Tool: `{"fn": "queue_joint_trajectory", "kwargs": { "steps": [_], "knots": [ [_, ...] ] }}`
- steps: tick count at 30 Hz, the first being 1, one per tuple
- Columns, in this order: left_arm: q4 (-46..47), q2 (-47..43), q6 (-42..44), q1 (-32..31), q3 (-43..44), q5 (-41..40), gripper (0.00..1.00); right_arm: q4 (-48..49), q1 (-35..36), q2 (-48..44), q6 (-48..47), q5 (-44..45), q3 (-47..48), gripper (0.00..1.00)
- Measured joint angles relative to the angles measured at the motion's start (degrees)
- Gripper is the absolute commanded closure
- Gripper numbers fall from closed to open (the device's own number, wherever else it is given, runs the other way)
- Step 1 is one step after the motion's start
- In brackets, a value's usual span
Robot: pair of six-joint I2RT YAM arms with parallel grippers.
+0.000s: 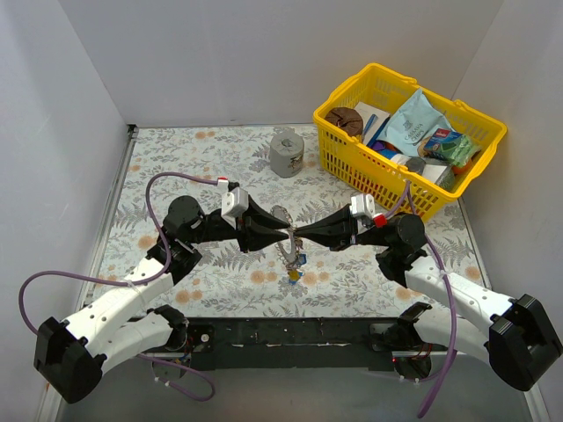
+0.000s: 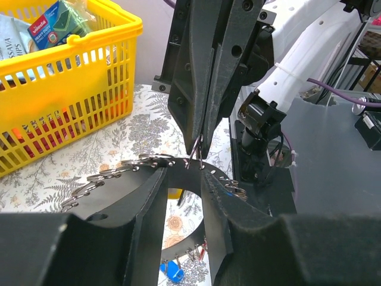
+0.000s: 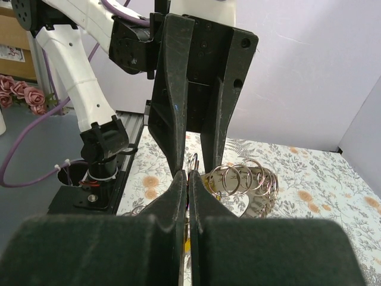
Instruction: Put the keys on the keyring
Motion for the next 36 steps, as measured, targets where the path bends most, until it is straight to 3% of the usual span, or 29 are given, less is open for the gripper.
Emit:
{"fn": "queue_joint_trajectory", "kwargs": {
  "steps": [12, 16, 23, 32, 33, 34, 36],
  "knots": [
    [2.32, -0.02, -0.94, 0.0, 0.0, 1.49, 0.75, 0.22, 0.0, 0.02, 0.17, -0.04, 0.0, 0.99],
    [3.02, 0.2, -1.38, 0.0, 0.0, 1.97, 0.8, 0.26, -0.02, 0.13, 0.24, -0.07, 0.0, 0.99],
    [3.96, 1.33, -1.97, 0.11, 0.0, 2.71, 1.0, 1.27, -0.02, 0.61, 1.31, -0.48, 0.0, 0.99],
    [4.24, 1.55, -1.86, 0.33, 0.0, 2.86, 1.0, 2.29, -0.07, 1.27, 1.97, -0.66, 0.0, 0.99],
    [4.15, 1.55, -1.73, 0.33, 0.0, 2.84, 1.0, 2.29, -0.07, 1.31, 2.05, -0.52, 0.0, 0.98],
    [3.96, 1.53, -1.62, 0.33, 0.0, 2.71, 1.0, 2.25, -0.07, 1.31, 2.08, -0.48, 0.0, 0.86],
    [3.61, 1.42, -1.38, 0.33, 0.0, 2.43, 1.0, 1.84, -0.07, 1.31, 2.21, -0.17, 0.0, 0.73]
  ]
}}
